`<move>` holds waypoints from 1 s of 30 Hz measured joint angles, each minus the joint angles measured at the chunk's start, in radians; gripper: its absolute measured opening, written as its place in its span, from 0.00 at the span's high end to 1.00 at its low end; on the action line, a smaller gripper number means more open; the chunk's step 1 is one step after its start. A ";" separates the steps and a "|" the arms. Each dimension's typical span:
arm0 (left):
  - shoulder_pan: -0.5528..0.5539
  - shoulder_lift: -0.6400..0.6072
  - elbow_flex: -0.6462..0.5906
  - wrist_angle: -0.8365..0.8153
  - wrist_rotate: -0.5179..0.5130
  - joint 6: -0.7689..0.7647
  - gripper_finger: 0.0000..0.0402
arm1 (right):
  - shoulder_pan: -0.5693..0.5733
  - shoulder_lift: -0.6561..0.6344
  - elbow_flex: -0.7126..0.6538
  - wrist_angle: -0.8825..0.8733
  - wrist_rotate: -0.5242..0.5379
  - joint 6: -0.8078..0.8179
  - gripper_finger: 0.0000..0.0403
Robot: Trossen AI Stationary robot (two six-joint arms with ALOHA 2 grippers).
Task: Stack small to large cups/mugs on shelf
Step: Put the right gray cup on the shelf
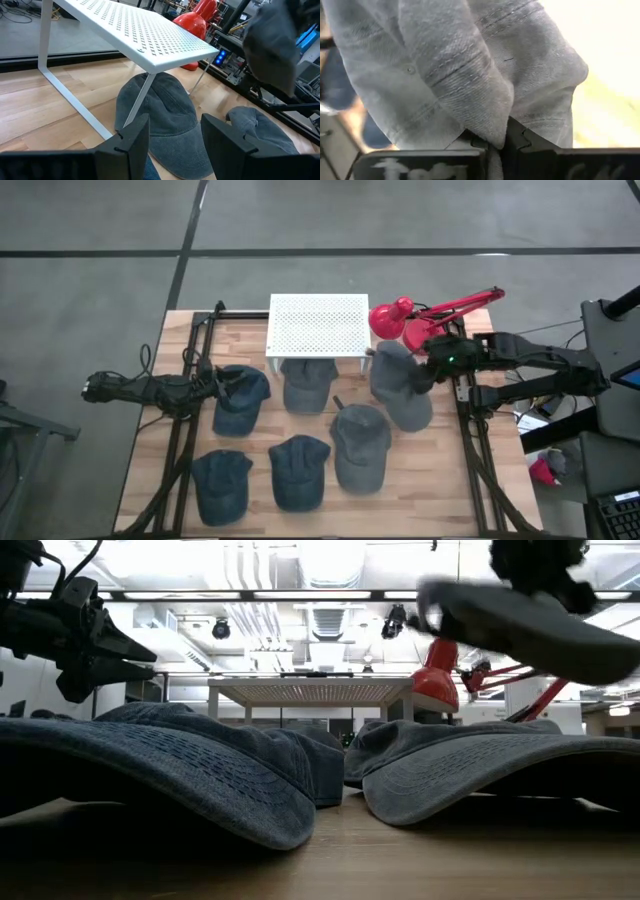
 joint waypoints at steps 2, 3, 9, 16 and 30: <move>0.000 0.000 0.000 0.000 0.000 0.000 0.55 | 0.000 0.003 0.036 0.059 0.000 -0.059 0.97; 0.000 0.000 0.000 0.000 0.000 0.000 0.55 | 0.000 0.007 0.052 0.095 0.000 -0.086 0.97; 0.001 0.000 0.000 0.001 0.000 0.000 0.55 | 0.000 0.071 0.136 0.293 0.038 -0.153 0.97; 0.001 0.000 -0.002 0.020 0.000 0.000 0.55 | -0.002 0.228 0.265 0.311 0.248 -0.059 0.97; 0.000 0.000 -0.002 0.027 -0.001 0.000 0.55 | -0.105 0.507 0.525 0.299 0.259 -0.011 0.97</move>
